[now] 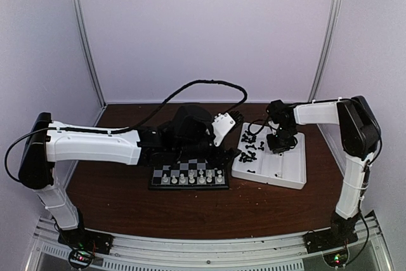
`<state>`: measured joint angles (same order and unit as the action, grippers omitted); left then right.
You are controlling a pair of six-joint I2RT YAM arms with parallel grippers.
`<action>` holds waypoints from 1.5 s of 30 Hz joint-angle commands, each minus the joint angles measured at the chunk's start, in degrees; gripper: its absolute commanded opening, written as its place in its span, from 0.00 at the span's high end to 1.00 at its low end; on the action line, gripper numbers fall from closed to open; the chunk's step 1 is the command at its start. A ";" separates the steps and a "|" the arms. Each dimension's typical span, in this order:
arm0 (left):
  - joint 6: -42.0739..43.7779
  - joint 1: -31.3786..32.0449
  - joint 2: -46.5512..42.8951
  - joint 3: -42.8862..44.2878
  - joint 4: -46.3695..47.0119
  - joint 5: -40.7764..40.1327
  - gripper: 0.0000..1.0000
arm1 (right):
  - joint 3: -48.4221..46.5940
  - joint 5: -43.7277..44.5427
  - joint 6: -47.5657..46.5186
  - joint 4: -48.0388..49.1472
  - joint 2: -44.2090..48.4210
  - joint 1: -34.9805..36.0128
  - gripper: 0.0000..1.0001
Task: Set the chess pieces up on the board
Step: Pick up the chess piece from the storage box, then place the chess piece on the chessboard.
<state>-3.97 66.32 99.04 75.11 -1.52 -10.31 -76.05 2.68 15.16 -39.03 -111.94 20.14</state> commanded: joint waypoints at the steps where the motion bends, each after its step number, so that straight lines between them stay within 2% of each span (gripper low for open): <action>1: 0.63 -0.47 -0.53 -0.05 1.07 -0.36 0.25 | -1.03 -0.50 0.27 -0.17 -1.09 -0.37 0.79; 11: 0.56 -0.58 -0.12 0.38 0.85 -0.09 0.25 | -0.70 -1.48 1.15 0.11 -0.21 -0.32 0.83; 21: 0.47 -0.68 0.93 1.27 0.28 -0.32 0.25 | 0.76 -2.58 2.99 0.41 6.23 -0.37 0.85; 26: -2.09 -1.12 3.56 3.53 -0.92 -2.27 0.25 | 3.52 -6.23 5.19 1.99 11.39 -0.37 0.85; 36: -6.24 -1.89 8.18 6.82 1.09 -1.21 0.25 | 9.74 -15.65 11.73 5.33 23.14 -0.37 0.85; 45: -7.05 -1.90 14.38 8.15 12.79 -0.14 0.26 | 17.00 -24.56 19.81 11.81 32.12 -0.37 0.85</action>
<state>-9.98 64.82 110.56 81.34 3.29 -11.31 -61.76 -16.99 30.13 -31.42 -83.26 20.10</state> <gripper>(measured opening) 0.743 0.156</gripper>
